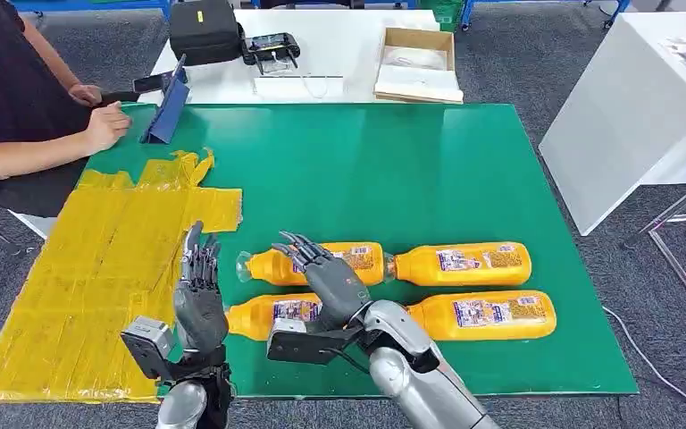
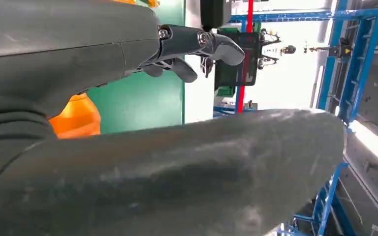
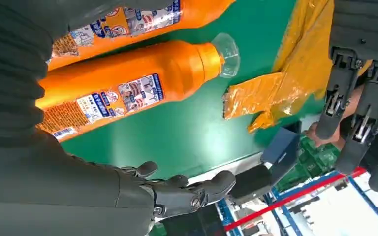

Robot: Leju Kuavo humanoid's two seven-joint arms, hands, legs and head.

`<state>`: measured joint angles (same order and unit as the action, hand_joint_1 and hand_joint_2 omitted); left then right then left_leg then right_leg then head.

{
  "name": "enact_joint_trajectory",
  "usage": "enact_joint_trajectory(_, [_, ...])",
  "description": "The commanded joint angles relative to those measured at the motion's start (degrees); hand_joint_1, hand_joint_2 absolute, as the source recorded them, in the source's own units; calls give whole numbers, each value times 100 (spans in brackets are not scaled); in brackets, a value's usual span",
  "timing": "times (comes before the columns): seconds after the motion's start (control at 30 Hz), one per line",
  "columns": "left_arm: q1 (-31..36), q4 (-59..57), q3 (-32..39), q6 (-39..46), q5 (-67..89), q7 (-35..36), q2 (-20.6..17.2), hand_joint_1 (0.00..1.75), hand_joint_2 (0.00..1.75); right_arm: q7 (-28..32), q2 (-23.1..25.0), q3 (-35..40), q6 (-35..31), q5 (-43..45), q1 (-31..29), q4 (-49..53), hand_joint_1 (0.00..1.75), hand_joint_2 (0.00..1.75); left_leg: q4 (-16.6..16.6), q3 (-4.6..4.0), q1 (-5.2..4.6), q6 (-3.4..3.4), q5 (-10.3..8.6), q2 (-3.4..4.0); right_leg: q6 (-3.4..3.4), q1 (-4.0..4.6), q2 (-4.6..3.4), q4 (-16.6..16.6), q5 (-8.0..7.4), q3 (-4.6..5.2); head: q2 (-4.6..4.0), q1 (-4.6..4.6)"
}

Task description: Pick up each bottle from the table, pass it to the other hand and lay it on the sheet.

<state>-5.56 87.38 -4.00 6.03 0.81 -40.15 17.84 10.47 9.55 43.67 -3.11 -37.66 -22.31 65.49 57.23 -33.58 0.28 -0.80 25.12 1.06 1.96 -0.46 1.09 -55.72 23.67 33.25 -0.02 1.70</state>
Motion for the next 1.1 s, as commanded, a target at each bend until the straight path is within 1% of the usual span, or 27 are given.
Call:
enact_joint_trajectory(0.03, [138, -217, 241, 23, -26, 15, 72, 0, 0, 14, -397, 840, 533, 341, -647, -609, 0, 175, -6, 18, 0, 4, 1, -4, -5, -1, -10, 3, 1, -16, 0, 0])
enact_joint_trajectory(0.17, [99, -170, 339, -17, -64, 15, 66, 0, 0, -187, -583, 1262, 806, 579, -818, -638, 0, 175, -4, 13, 1, 2, 2, 0, -3, 1, -9, 3, 1, -11, 0, 0])
enact_joint_trajectory(0.27, [97, -178, 399, -54, -78, 15, 71, 0, 0, -294, -598, 1484, 895, 601, -979, -834, 0, 175, -5, 25, 0, 4, 5, -4, -6, -1, -13, 2, 4, -21, 0, 0])
enact_joint_trajectory(0.3, [94, -170, 410, -69, -79, 15, 74, 0, 0, -310, -595, 1541, 877, 596, -1011, -868, 0, 175, -5, 17, 1, 2, 3, -1, -3, 0, -10, 3, 1, -15, 0, 0])
enact_joint_trajectory(0.57, [96, -174, 412, -89, -81, 15, 72, 0, 0, -320, -582, 1562, 887, 626, -1029, -905, 0, 175, -4, 20, 1, 3, 4, -1, -5, 0, -13, 2, 2, -17, 0, -2])
enact_joint_trajectory(0.6, [104, -215, 517, -131, -114, 15, 95, 0, 0, -498, -631, 1937, 1017, 714, -1259, -1040, 0, 175, -3, 12, 0, 2, 2, -3, -3, -1, -8, 2, 1, -11, 0, -2])
enact_joint_trajectory(0.7, [104, -215, 517, -131, -114, 15, 95, 0, 0, -498, -631, 1937, 1017, 714, -1259, -1040, 0, 175, -2, 22, 0, 4, 6, -8, -7, -1, -10, -2, 6, -20, 0, -2])
enact_joint_trajectory(0.8, [100, -212, 521, -136, -117, 15, 94, 0, 0, -502, -641, 1948, 1018, 715, -1261, -1043, 0, 175, -2, 9, 0, 2, 1, -4, -3, -1, -5, 1, 1, -8, 0, 0])
enact_joint_trajectory(1.1, [91, -213, 612, -240, -131, 15, 136, 0, 0, -843, -610, 2451, 1144, 584, -1439, -1451, 0, 175, -3, 10, 0, 2, 1, -4, -3, -1, -5, 2, 1, -8, 0, 0])
